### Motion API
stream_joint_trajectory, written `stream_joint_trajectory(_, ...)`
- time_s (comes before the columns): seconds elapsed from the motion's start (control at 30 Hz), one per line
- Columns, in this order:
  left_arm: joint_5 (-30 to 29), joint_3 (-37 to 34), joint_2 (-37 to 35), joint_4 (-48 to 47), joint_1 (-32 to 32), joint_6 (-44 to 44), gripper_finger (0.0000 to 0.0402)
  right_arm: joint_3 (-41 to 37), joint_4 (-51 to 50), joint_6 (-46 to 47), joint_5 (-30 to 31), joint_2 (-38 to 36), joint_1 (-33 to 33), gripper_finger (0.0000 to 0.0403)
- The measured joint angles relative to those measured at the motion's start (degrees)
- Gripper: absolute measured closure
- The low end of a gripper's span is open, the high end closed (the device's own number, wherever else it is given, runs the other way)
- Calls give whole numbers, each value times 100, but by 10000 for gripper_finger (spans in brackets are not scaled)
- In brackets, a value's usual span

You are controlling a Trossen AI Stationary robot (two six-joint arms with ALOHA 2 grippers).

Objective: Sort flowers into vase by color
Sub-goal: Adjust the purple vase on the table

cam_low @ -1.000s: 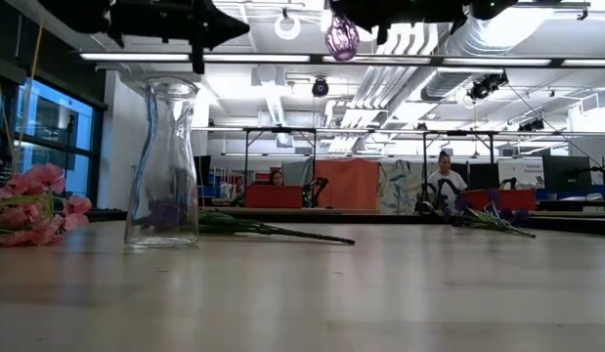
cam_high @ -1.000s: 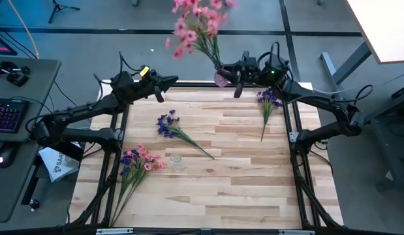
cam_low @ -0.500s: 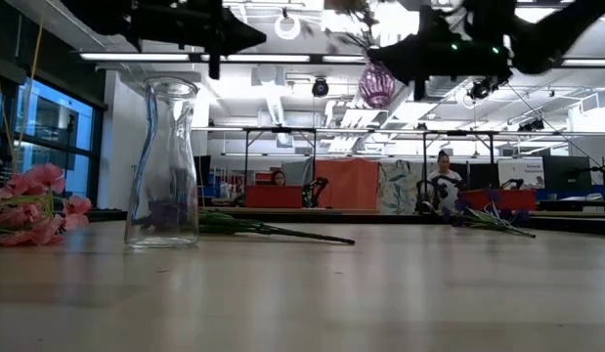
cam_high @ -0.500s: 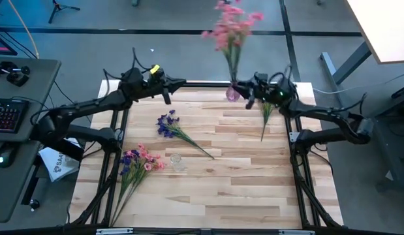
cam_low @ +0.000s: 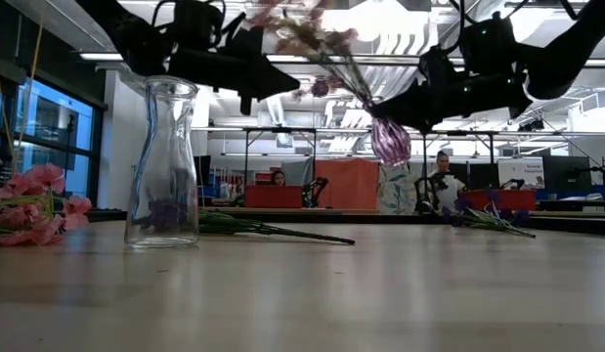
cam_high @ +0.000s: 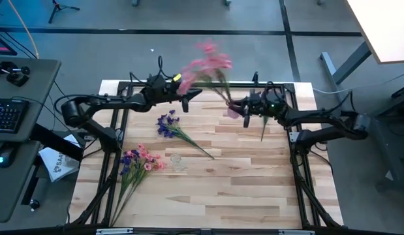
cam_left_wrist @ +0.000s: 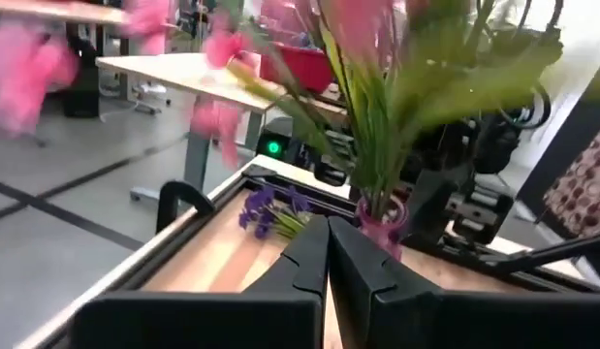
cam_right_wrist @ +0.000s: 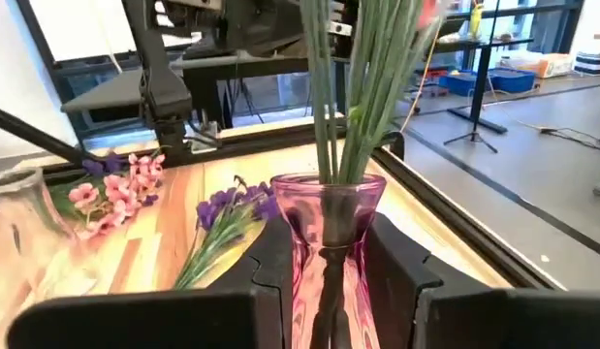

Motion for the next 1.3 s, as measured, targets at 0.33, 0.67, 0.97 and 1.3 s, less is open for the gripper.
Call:
stream_joint_trajectory(0.33, 426, 6, -17, -142, 60, 563, 401, -380, 2310, 298, 881, 1240, 388, 332)
stream_joint_trajectory(0.67, 438, 5, 22, -611, 26, 1760, 401, -540, 4662, 274, 1926, 3251, 940, 332)
stream_joint_trajectory(0.97, 414, 9, 746, -582, -303, 1844, 401, 406, 4658, 22, 1604, 4397, 1013, 332)
stream_joint_trajectory(1.3, 308, 9, 1303, -325, -348, 1961, 401, 675, 4646, -271, 1241, 4547, 825, 332)
